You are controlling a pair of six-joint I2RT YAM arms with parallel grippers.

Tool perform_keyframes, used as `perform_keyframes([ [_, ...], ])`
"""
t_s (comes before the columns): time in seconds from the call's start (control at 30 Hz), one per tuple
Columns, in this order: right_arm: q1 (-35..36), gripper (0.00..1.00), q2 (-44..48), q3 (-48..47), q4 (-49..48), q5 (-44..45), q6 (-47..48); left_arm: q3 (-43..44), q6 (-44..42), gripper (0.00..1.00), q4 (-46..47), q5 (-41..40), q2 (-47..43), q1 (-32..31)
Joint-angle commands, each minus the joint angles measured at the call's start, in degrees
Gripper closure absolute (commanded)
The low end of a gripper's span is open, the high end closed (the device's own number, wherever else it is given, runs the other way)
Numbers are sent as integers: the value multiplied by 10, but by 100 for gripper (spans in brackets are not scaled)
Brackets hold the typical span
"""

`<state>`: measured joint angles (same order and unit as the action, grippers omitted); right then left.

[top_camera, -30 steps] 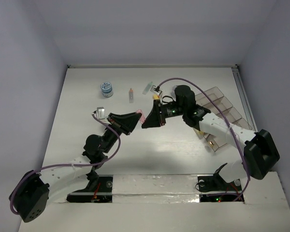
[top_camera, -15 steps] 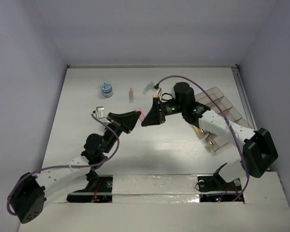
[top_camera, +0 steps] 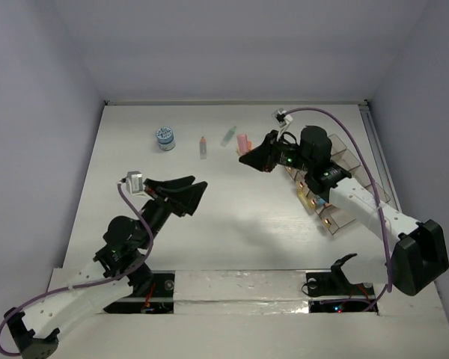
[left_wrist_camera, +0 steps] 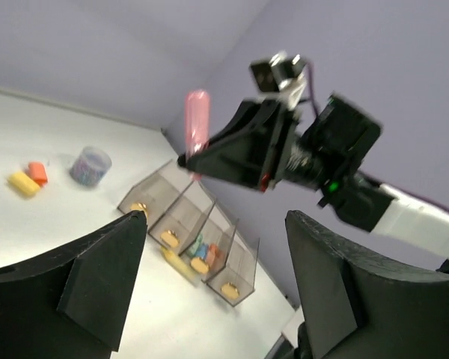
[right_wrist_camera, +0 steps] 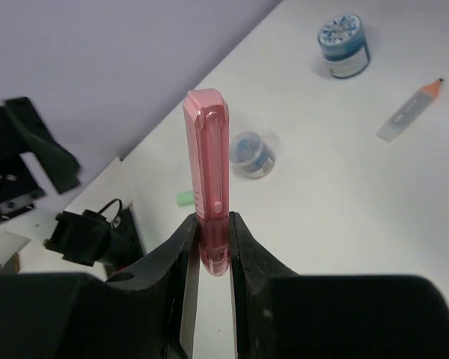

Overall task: Sort the stationery into containers
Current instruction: Place the pen in the storage box.

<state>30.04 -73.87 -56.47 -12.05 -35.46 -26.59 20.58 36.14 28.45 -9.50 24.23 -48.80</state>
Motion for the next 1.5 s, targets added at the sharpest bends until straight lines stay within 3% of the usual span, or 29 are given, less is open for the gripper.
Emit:
perform_keyframes([
  [0.0,-16,100,14,22,-5,54,14,28,-36,27,-45,-30,-36,-2],
  [0.17,-82,100,46,43,80,225,1,0,-54,23,-55,-25,-50,-2],
  [0.27,-162,100,83,84,142,288,-47,-20,-76,24,-63,-21,-55,-2],
  [0.4,-265,100,138,146,189,322,-82,-44,-92,24,-67,-25,-73,-2],
  [0.57,-331,100,152,188,222,327,-106,-69,-94,23,-51,-2,-86,-2],
  [1.23,-378,100,164,246,255,339,-204,-74,-83,22,-69,20,-137,-2],
  [1.3,-378,95,173,251,261,349,-211,-73,-83,22,-70,19,-137,-2],
  [1.47,-378,67,188,254,277,368,-215,-73,-83,22,-74,19,-141,-2],
])
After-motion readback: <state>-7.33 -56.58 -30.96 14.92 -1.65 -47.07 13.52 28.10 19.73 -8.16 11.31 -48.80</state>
